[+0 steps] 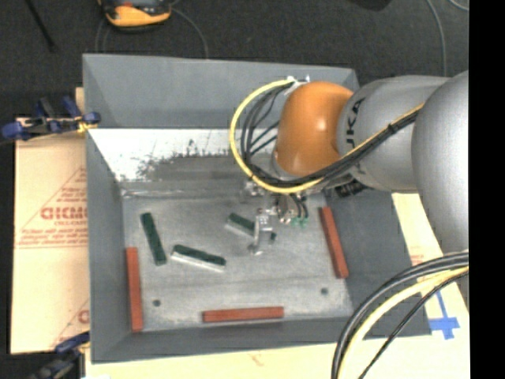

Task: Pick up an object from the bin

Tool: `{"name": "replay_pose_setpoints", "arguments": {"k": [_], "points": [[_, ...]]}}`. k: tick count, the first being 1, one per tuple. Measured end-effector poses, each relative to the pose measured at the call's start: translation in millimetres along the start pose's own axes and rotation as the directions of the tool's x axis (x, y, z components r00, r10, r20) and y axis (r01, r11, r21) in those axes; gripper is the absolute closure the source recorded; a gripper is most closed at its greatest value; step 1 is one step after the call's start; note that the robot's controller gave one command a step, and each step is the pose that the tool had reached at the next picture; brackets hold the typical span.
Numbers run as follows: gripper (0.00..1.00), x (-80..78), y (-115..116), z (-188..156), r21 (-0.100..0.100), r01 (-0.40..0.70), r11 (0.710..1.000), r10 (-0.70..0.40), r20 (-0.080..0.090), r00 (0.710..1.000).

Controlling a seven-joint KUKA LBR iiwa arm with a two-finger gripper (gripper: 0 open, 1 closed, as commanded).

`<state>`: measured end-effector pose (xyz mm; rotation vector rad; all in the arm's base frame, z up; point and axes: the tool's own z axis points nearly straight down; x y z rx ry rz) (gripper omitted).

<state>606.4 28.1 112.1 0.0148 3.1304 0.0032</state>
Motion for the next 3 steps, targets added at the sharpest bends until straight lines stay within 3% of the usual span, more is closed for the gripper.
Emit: {"name": "replay_pose_setpoints", "arguments": {"k": [1,2,3], "points": [[1.00,21.5,-15,40,0.003,-0.169,0.986,0.169,-0.005,0.986],[1.00,21.5,-15,40,0.003,-0.169,0.986,0.169,-0.005,0.986],[1.00,11.6,-51,-79,0.004,-0.160,0.987,0.160,-0.006,0.987]]}}
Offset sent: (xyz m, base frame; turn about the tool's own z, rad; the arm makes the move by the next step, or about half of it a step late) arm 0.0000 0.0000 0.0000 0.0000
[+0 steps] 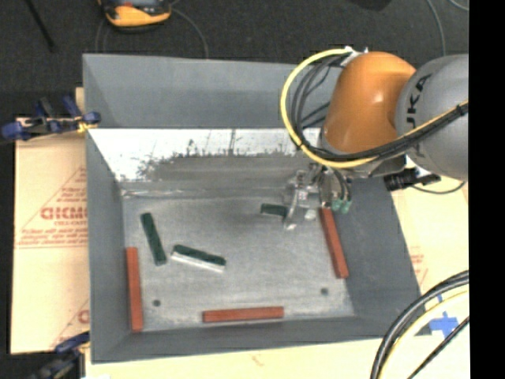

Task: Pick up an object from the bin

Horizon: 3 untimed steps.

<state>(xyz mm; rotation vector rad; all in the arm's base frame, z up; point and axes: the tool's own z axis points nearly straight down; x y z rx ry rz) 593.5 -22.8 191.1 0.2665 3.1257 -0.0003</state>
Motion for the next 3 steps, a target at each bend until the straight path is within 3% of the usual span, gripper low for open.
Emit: {"name": "replay_pose_setpoints", "arguments": {"k": [1,2,3], "points": [[1.00,0.1,0,0,0.000,0.000,1.000,0.000,0.000,1.000],[1.00,41.5,-15,14,-0.002,-0.027,1.000,0.027,0.003,1.000],[1.00,45.1,-11,30,0.000,-0.052,0.999,0.052,-0.008,0.999]]}}
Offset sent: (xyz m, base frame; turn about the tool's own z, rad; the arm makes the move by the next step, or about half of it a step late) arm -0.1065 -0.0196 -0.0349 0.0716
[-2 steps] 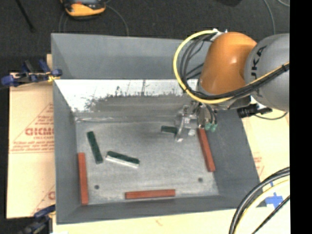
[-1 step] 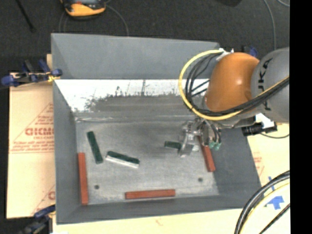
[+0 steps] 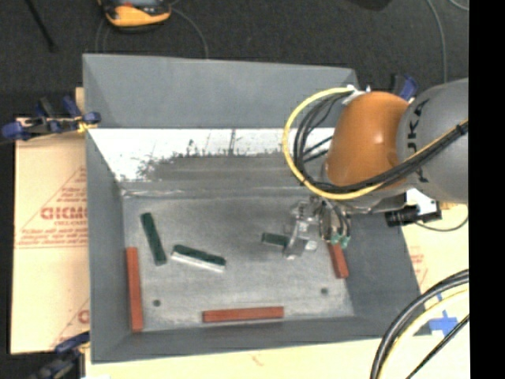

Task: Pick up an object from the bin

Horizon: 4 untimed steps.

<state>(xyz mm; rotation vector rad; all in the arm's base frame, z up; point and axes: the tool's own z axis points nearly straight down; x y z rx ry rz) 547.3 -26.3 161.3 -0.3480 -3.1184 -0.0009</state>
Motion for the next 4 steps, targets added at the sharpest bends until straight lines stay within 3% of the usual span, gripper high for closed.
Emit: {"name": "replay_pose_setpoints", "arguments": {"k": [1,3,4], "points": [[1.00,-17.8,1,3,-0.002,-0.002,1.000,0.002,0.011,1.000],[1.00,-14.1,3,-3,0.002,0.053,0.999,-0.053,0.007,0.999],[1.00,7.8,-16,16,0.001,0.067,0.998,-0.067,0.008,0.998]]}}
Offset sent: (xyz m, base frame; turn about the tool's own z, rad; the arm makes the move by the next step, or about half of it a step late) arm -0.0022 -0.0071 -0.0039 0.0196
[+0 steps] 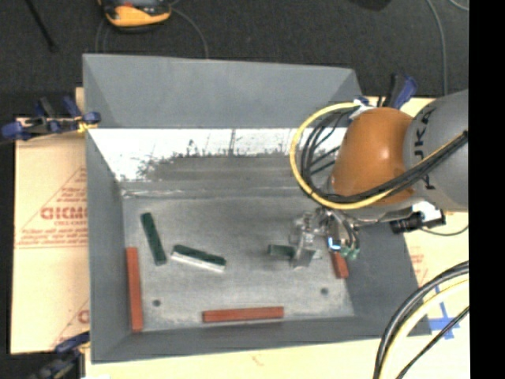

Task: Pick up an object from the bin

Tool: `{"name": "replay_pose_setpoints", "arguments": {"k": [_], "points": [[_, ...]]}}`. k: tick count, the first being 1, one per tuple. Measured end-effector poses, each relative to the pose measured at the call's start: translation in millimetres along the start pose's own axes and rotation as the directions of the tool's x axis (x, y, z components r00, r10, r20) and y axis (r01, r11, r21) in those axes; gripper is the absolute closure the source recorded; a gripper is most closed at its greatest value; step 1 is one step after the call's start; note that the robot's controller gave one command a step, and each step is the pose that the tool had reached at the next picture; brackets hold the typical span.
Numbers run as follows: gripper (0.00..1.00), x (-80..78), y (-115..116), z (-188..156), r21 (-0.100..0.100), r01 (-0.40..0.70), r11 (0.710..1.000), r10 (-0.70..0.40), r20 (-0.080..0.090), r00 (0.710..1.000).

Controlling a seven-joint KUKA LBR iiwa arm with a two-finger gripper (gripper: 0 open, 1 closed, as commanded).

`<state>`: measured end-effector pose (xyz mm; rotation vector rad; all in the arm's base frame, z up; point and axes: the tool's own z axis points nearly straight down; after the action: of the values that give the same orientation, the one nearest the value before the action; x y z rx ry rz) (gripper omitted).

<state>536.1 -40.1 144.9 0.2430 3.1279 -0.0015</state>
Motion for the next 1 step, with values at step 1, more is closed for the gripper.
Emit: {"name": "replay_pose_setpoints", "arguments": {"k": [1], "points": [[1.00,-14.5,-4.9,5.4,0.000,-0.003,1.000,0.003,-0.001,1.000]]}}
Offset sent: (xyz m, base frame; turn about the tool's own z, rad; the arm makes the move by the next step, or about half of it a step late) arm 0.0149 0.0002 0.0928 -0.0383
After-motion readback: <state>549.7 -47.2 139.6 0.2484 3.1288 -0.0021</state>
